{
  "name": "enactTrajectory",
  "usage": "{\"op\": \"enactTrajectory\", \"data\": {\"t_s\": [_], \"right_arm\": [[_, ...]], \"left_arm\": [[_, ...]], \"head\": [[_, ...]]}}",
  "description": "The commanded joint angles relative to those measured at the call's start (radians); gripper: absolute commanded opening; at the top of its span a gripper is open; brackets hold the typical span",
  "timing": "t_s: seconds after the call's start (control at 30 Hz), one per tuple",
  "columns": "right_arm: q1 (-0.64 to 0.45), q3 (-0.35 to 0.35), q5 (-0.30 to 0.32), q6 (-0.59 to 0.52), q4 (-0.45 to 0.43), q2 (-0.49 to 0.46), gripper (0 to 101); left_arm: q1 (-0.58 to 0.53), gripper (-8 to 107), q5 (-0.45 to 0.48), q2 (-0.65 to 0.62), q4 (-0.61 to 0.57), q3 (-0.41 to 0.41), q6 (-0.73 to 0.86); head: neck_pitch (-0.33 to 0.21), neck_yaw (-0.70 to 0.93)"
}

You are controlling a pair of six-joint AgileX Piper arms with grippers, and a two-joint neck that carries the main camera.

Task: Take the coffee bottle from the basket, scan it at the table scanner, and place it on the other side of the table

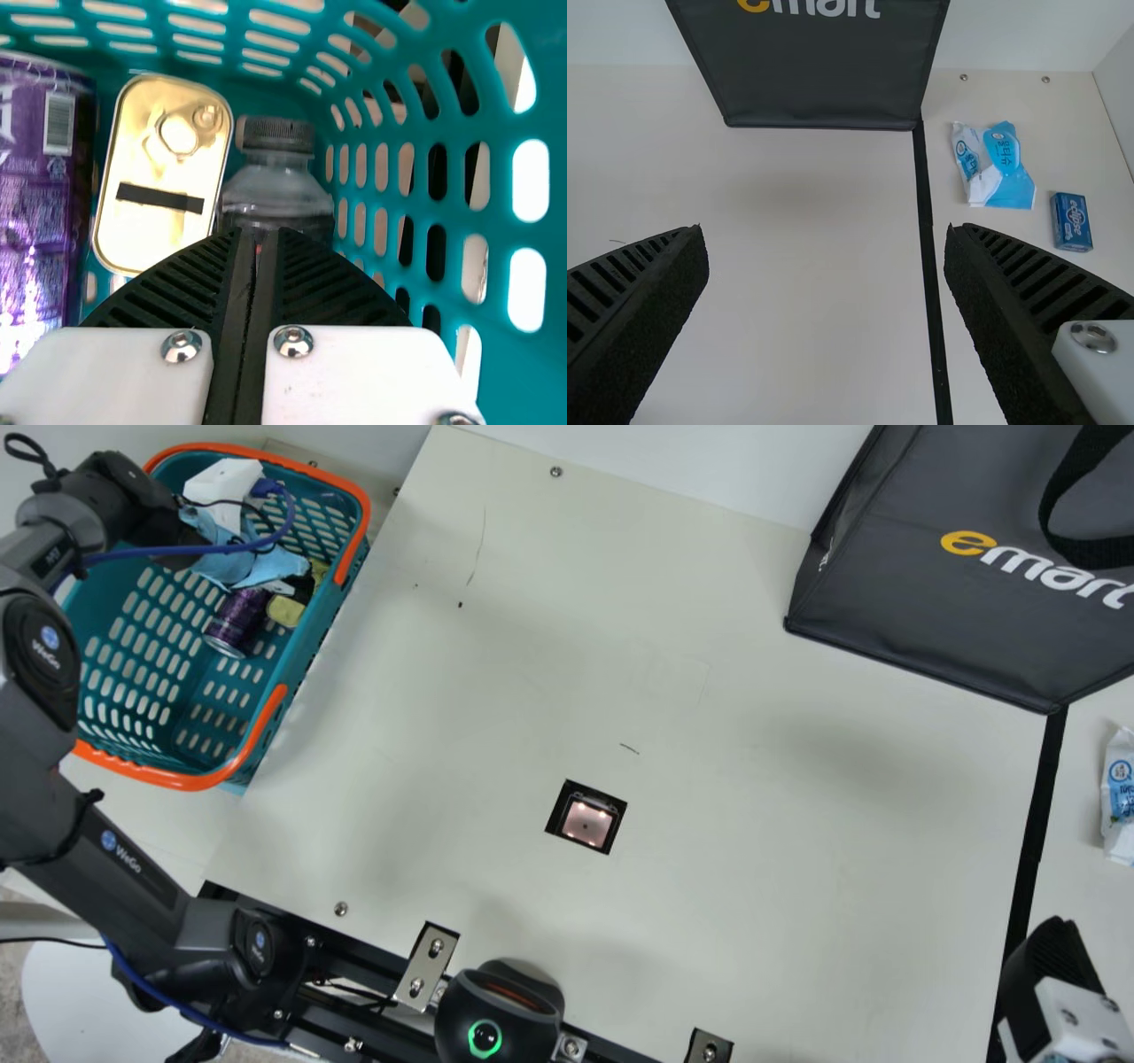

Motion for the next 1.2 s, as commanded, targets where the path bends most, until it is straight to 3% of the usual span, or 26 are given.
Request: {"op": "enactTrajectory", "data": {"t_s": [0.0,0.63,1.17], "right_arm": [[0.0,0.0,0.0,0.0,0.0,0.0,95],[0.0,0.0,0.0,0.0,0.0,0.0,95],[0.0,0.0,0.0,0.0,0.0,0.0,95]], "left_arm": [[-0.001,-8,-0.013,0.003,-0.026,0.005,0.033],[-0.01,-8,-0.118,0.045,-0.214,0.073,0.276],[-0.031,-8,-0.173,0.067,-0.251,0.122,0.338]], "head": [[-0.026,0.002],[-0.026,0.002],[-0.026,0.002]]}}
